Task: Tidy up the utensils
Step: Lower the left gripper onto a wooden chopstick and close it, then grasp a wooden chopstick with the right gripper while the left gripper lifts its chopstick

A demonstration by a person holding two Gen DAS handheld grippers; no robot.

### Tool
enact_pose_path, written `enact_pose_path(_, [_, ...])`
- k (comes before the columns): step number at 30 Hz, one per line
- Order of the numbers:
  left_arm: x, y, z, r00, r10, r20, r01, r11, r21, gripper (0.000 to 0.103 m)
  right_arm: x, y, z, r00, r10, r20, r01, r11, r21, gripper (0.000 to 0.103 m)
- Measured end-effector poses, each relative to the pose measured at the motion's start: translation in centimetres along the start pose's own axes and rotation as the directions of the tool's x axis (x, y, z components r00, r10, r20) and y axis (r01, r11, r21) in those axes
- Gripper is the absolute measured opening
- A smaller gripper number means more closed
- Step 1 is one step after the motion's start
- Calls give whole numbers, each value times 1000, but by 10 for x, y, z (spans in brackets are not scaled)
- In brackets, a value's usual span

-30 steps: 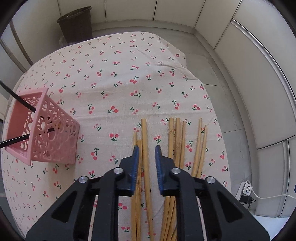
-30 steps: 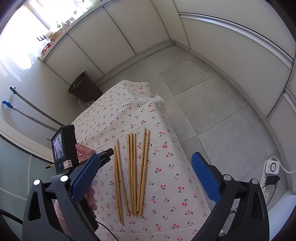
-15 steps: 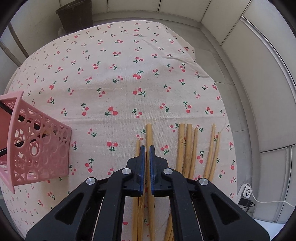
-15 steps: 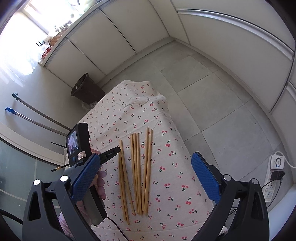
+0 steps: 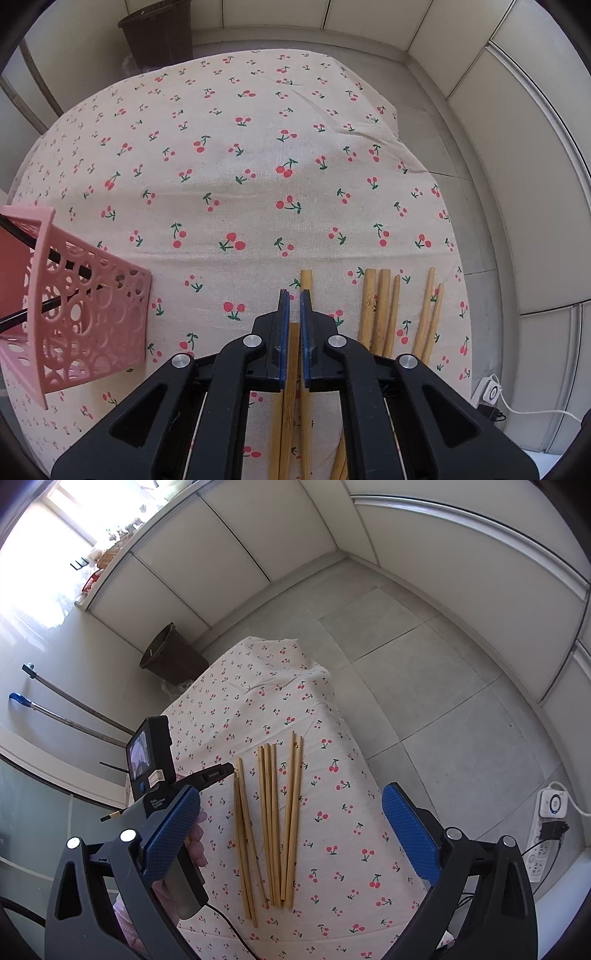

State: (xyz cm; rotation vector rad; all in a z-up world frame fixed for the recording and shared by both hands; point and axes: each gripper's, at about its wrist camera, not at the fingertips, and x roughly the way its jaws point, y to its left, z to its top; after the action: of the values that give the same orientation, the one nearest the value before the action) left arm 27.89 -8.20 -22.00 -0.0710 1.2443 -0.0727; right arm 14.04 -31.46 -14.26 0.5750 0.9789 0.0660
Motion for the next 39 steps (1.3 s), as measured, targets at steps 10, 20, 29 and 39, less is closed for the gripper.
enact_pose_path(10, [15,1,-4,998,50,-30,-50,999,4,7,1,0,0,1000,1,-5,-1,1000,1,96])
enact_pose_path(20, [15,0,-17,999,18,-34,-17,999,28,4,20,1,0,998,-45,-36,45,999,-3,96])
enact_pose_path(29, [-62,8,-70,994,-44,99,33,994,108,4,88,-9,4,987,-130,-91,134,990,39,96])
enact_pose_path(39, [-170,45,-147,951,-111,288,59,981,186,4,159,-10,2,962,-157,-222,180,980,88,54])
